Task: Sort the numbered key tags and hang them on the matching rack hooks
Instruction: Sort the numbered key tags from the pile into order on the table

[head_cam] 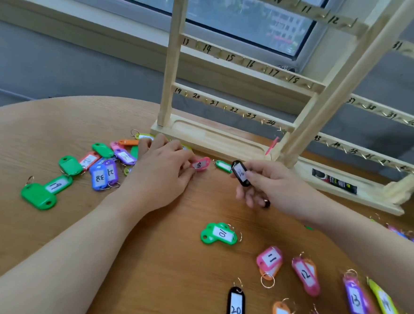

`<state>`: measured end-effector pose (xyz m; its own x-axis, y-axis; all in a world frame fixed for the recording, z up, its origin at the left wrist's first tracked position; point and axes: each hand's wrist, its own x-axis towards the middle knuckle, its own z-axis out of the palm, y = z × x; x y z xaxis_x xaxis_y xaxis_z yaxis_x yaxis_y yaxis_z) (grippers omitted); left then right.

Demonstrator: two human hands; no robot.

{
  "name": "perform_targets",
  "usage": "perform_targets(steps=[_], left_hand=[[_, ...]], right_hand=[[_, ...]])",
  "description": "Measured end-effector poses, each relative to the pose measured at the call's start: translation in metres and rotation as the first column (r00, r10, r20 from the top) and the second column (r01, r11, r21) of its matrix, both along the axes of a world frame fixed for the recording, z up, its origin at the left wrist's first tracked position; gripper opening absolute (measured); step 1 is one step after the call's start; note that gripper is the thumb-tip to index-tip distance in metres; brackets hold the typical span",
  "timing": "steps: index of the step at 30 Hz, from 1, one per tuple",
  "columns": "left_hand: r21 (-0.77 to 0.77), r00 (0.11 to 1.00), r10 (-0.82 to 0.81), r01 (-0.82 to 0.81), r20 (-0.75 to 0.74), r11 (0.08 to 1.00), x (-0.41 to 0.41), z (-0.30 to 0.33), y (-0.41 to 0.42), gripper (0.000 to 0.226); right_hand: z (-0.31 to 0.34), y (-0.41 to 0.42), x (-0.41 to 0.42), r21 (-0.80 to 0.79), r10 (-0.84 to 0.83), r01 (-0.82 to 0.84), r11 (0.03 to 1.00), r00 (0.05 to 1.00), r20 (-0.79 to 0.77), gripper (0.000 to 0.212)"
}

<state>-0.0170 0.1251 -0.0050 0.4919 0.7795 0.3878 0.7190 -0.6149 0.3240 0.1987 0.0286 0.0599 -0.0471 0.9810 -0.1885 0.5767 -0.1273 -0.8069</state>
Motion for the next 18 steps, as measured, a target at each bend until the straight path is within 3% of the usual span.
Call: perform_targets(steps=[8,15,18], left_hand=[[0.023,0.988,-0.011,0.007,0.157,1.0,-0.001,0.007,-0.006,0.006],[0.092,0.972,-0.049,0.028,0.228,0.995,-0.004,0.009,-0.022,0.009],[0.013,0.961,-0.068,0.067,0.267,0.998,0.001,0.012,-0.033,0.015]], right_hand=[[0.017,-0.025,0.025,-0.024,-0.062,0.063,0.998,0.998,0.013,0.014],[0.036,-0.073,0.045,0.144,-0.088,0.037,0.989,0.925,0.37,0.019],[0.046,-0.104,0.055,0.188,-0.144,0.075,0.979,0.909,0.391,0.023]])
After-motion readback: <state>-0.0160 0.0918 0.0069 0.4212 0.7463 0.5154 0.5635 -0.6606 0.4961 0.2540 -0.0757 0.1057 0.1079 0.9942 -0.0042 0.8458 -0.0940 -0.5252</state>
